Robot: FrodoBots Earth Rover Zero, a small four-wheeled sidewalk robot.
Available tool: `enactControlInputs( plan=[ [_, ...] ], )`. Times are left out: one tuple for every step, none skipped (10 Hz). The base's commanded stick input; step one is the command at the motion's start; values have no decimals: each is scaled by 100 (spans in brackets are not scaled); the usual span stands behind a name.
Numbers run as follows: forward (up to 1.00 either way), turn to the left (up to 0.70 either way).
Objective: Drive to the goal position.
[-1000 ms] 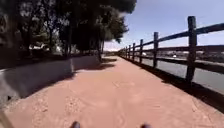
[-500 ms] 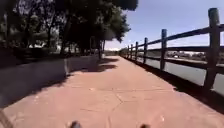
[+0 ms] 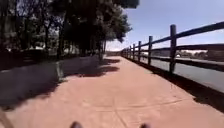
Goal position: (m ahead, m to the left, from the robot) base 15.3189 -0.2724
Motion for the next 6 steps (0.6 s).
enactControlInputs(
  plan=[
    [100, -40],
    [100, -40],
    [100, 0],
    [100, 0],
    [100, 0],
    [100, 0]
  ],
)
